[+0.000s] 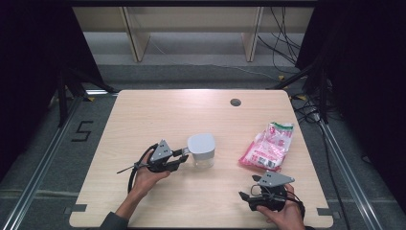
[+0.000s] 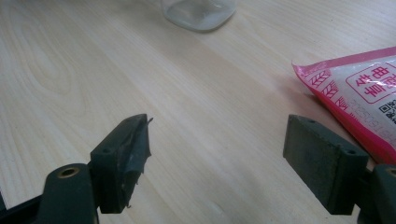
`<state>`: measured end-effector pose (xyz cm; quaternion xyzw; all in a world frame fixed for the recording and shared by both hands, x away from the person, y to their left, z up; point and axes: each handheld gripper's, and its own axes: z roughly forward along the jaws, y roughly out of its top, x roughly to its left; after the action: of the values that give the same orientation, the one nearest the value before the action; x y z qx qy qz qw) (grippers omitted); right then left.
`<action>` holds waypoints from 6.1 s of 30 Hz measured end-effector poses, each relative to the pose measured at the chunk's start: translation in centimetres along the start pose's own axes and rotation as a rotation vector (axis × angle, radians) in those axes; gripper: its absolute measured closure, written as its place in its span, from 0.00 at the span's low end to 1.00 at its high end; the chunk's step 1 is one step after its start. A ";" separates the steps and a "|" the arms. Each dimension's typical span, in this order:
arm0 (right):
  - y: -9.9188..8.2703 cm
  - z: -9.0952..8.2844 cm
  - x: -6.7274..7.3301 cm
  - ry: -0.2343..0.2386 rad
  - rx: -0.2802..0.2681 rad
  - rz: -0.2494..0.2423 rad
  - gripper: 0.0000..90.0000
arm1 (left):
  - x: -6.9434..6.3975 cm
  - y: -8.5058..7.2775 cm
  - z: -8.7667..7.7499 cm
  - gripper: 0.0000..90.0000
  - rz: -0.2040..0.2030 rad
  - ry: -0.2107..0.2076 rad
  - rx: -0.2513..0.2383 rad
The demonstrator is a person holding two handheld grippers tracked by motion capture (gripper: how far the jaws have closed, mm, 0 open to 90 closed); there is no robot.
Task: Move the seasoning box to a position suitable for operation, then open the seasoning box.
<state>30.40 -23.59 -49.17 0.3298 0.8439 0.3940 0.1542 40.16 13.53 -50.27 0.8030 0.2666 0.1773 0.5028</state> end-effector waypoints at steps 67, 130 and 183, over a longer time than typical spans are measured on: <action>0.3 0.0 0.3 0.010 -0.039 0.018 0.22 | -1.4 5.8 -1.9 0.98 -0.047 0.011 -0.120; 9.2 5.4 -1.8 0.003 -0.277 -0.080 1.00 | -0.9 5.2 -1.6 0.97 -0.021 0.047 -0.111; 14.1 7.4 2.0 0.080 -0.309 -0.204 1.00 | -2.0 -0.4 -6.5 0.42 -0.067 0.077 -0.063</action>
<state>38.92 -11.41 -43.09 0.1988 0.8079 0.5141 0.2087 34.88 17.11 -47.87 0.7701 0.3066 0.1994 0.5227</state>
